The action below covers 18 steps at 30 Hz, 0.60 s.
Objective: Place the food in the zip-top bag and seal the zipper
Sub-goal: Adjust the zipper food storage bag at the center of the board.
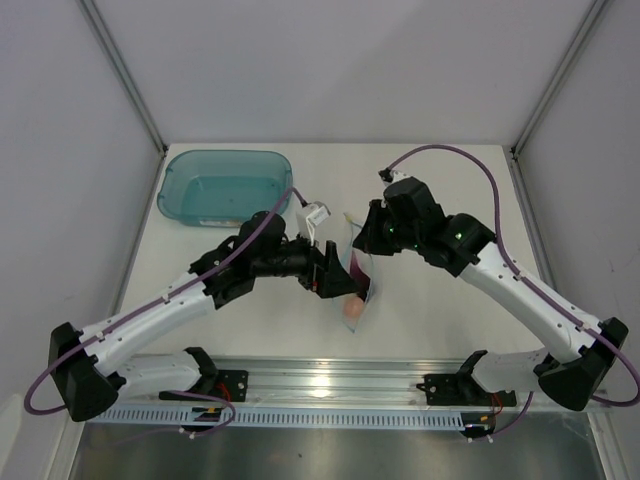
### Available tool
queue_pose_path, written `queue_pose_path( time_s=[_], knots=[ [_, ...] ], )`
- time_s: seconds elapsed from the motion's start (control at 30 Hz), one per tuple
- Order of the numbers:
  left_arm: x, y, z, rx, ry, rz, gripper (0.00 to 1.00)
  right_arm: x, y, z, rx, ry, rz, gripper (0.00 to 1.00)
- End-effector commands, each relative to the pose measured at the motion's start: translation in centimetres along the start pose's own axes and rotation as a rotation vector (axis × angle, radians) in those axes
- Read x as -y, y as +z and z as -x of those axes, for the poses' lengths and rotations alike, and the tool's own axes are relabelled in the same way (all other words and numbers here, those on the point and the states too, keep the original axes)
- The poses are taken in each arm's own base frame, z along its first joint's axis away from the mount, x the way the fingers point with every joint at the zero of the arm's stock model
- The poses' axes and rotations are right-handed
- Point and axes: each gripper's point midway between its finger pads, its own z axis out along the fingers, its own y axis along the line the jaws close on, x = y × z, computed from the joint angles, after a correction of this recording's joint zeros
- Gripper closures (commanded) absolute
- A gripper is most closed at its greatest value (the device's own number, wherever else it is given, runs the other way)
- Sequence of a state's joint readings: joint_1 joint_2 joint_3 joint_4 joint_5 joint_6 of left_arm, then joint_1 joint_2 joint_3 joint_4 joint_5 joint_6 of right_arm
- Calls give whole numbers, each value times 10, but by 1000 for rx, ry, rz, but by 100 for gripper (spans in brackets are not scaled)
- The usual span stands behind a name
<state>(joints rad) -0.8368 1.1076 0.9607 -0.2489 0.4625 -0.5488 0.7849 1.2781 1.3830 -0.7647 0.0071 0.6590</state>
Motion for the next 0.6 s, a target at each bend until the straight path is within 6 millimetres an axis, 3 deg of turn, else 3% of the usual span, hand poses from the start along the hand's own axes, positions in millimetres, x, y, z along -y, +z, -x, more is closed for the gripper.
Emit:
queue_pose_path(
  time_s=[0.0,0.43,0.57],
  knots=[
    [19,-1,27,98,71,-8,0,-8,-2,15,111,136,-14,100],
    [15,25,25,121,156,124,1,4,-4,20,194,369,-106,100],
    [-3,26,27,136,136,261,1,5,-4,18,195,410,-114,100]
  ],
)
